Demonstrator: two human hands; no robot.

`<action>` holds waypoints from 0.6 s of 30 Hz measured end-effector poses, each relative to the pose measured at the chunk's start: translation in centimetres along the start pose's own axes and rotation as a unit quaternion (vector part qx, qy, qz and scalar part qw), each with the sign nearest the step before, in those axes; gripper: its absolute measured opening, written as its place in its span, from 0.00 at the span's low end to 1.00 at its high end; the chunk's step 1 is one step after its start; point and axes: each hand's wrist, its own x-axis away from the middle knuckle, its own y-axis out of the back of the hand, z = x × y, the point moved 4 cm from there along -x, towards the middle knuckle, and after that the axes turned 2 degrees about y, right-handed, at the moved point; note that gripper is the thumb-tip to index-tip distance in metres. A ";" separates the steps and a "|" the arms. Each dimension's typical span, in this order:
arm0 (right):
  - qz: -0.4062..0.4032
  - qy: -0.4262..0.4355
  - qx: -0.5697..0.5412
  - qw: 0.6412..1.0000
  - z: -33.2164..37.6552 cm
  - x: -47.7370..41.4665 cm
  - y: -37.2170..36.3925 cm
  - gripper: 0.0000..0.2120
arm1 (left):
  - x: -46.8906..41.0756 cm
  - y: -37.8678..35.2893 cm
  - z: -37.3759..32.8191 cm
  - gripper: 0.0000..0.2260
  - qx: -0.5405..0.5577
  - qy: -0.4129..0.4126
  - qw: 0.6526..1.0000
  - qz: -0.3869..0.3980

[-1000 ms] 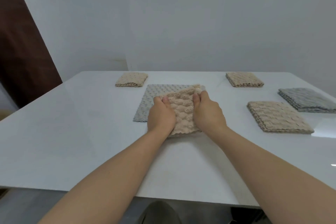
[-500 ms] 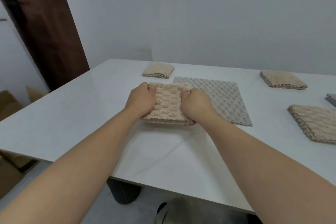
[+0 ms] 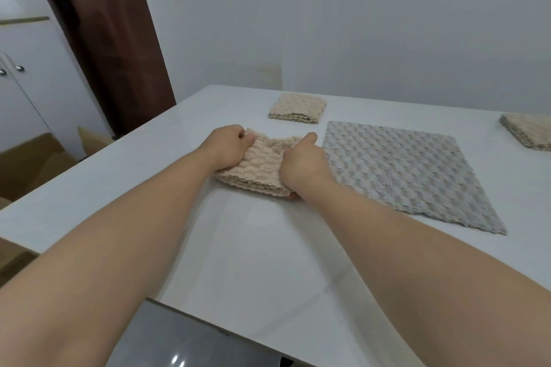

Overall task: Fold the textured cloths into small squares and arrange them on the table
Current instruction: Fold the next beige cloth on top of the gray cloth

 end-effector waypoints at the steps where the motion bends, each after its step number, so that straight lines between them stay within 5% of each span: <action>1: 0.003 -0.004 0.009 1.000 0.1 -0.2 -0.4 0.18 | -0.3 -0.1 0.1 0.18 -0.008 -0.003 1.000 0.002; 8: 0.029 0.022 0.083 0.996 1.0 -0.6 -1.3 0.17 | -0.9 -0.4 0.3 0.19 -0.137 -0.009 0.990 -0.014; 12: 0.017 0.035 0.108 0.993 1.8 -0.3 -0.7 0.20 | 0.7 0.7 -1.5 0.23 -0.280 0.018 0.955 -0.094; 15: -0.050 0.110 0.254 0.960 3.0 0.6 1.0 0.23 | 1.5 1.1 -2.3 0.19 -0.193 -0.056 0.971 -0.128; 18: -0.073 0.183 0.307 0.931 3.6 1.3 1.1 0.22 | 1.8 -0.3 -2.3 0.17 -0.099 -0.141 0.983 -0.055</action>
